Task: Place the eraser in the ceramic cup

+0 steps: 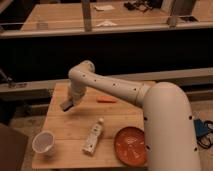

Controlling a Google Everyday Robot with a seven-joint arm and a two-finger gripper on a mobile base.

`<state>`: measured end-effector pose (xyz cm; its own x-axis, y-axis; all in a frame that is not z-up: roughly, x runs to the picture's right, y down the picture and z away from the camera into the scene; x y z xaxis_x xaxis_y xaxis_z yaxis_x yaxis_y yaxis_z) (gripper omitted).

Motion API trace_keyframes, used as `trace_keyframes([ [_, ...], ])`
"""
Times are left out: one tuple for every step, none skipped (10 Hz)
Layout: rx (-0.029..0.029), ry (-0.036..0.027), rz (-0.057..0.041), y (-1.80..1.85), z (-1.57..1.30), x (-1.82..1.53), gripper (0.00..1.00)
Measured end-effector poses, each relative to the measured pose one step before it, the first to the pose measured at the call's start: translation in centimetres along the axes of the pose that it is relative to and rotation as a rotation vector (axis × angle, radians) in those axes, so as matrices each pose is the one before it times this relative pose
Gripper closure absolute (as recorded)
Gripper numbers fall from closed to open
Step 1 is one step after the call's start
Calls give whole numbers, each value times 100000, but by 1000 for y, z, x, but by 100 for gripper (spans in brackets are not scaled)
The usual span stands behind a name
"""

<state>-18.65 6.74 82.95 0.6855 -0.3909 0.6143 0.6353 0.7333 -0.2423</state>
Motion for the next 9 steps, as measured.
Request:
trace_keyframes([
  [-131,-307,-599,57,-274,-352,99],
  [-125,-212,-484,37,-187,-283,99],
  [-194,-358,-556,93,-256,-334,99],
  [-198,-327,-850,15,-311,-420,99],
  [-241,-253,-849,-45,-212,-428,99],
  [-248,-117,-794,-4,-196,-359,99],
  [-202,-98,-726,-14,-218,-407,99],
  [-176,-84,-660,-24,-133,-368,99],
  [-273,-53,-737,29,-99,-306,99],
])
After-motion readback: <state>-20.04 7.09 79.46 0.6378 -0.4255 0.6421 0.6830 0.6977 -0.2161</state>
